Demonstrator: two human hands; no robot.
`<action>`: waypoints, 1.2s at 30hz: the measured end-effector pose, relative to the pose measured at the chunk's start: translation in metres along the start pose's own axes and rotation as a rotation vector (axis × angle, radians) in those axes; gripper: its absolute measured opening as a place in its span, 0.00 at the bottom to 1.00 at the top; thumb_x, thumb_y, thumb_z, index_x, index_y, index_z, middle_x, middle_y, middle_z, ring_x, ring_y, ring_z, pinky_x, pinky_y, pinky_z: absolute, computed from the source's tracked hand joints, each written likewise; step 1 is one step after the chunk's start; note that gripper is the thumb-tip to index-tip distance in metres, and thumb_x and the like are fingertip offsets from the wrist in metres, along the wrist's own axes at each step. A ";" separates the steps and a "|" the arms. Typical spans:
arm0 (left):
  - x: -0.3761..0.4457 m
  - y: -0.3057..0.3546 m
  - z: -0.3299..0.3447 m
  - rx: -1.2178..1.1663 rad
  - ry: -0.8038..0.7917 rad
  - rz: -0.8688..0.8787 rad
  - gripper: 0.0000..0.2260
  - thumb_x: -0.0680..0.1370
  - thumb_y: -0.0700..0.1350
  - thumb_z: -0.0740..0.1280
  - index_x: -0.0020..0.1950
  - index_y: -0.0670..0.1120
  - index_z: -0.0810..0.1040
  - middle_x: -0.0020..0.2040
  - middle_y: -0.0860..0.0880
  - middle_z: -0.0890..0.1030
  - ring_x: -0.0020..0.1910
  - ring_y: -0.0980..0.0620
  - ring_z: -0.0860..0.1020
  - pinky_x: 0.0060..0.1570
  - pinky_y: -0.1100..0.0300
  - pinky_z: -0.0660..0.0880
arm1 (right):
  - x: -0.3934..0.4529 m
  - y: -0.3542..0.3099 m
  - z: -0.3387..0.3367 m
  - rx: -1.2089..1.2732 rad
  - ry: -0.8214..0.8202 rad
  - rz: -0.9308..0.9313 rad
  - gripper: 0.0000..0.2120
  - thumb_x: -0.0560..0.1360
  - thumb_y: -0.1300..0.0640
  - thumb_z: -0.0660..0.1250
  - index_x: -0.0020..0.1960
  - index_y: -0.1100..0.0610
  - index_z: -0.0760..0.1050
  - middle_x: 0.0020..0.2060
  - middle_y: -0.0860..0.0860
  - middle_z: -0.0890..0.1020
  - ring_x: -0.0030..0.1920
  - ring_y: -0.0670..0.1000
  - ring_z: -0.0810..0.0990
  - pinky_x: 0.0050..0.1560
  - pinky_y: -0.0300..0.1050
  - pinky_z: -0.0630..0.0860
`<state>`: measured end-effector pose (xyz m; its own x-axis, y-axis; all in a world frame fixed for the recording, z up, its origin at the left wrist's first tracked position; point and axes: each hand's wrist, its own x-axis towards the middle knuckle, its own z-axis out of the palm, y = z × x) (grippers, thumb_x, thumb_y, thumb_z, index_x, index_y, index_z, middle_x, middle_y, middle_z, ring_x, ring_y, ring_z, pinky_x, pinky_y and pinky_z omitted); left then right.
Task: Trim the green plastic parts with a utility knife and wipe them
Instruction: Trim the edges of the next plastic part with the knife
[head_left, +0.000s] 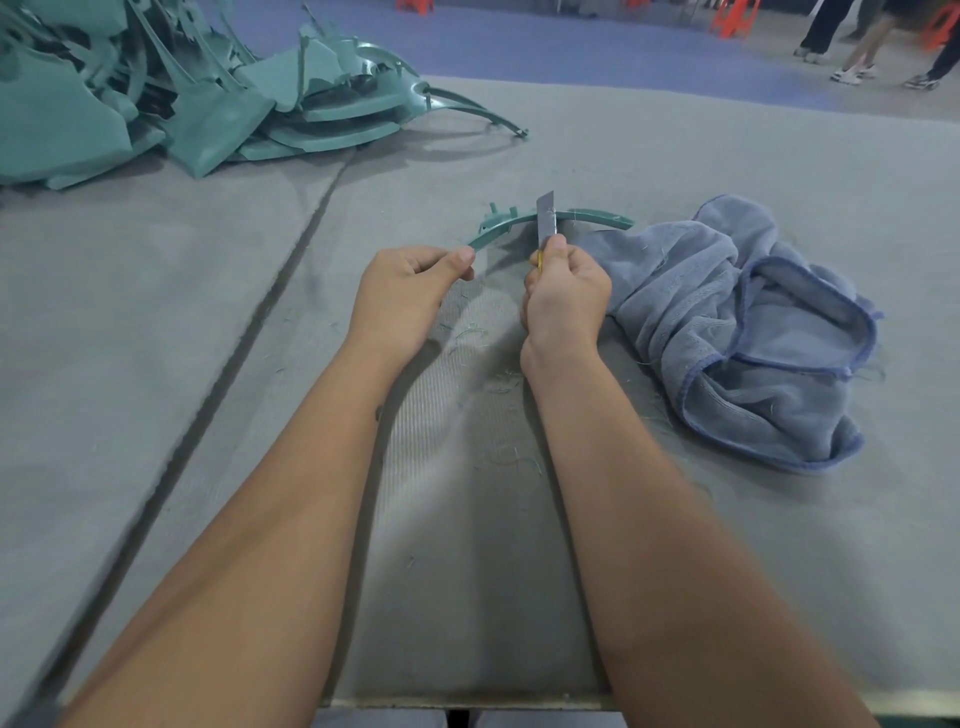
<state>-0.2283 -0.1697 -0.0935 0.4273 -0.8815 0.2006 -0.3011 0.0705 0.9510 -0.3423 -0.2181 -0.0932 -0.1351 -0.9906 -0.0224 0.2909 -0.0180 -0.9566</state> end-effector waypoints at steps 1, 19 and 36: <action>0.000 0.000 0.000 0.000 -0.002 0.002 0.11 0.77 0.52 0.68 0.37 0.50 0.82 0.20 0.56 0.63 0.23 0.58 0.60 0.25 0.65 0.59 | 0.000 0.001 0.000 -0.003 0.011 -0.008 0.18 0.82 0.56 0.58 0.33 0.56 0.69 0.21 0.44 0.66 0.24 0.45 0.61 0.27 0.40 0.60; -0.002 0.004 0.005 0.006 0.034 0.017 0.12 0.78 0.52 0.67 0.37 0.50 0.82 0.23 0.54 0.65 0.22 0.59 0.61 0.24 0.66 0.61 | 0.016 -0.006 -0.001 0.236 0.280 0.168 0.20 0.81 0.60 0.59 0.30 0.56 0.67 0.22 0.47 0.70 0.25 0.47 0.65 0.30 0.42 0.64; -0.003 0.002 -0.001 0.112 0.051 -0.044 0.12 0.74 0.41 0.59 0.50 0.58 0.72 0.33 0.56 0.74 0.29 0.62 0.71 0.36 0.59 0.69 | -0.003 -0.010 -0.007 0.102 -0.079 0.111 0.13 0.81 0.59 0.57 0.38 0.57 0.70 0.23 0.50 0.70 0.22 0.46 0.63 0.21 0.36 0.59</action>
<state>-0.2296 -0.1663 -0.0918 0.4840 -0.8576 0.1738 -0.3736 -0.0229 0.9273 -0.3514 -0.2144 -0.0851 -0.0231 -0.9948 -0.0991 0.3949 0.0820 -0.9150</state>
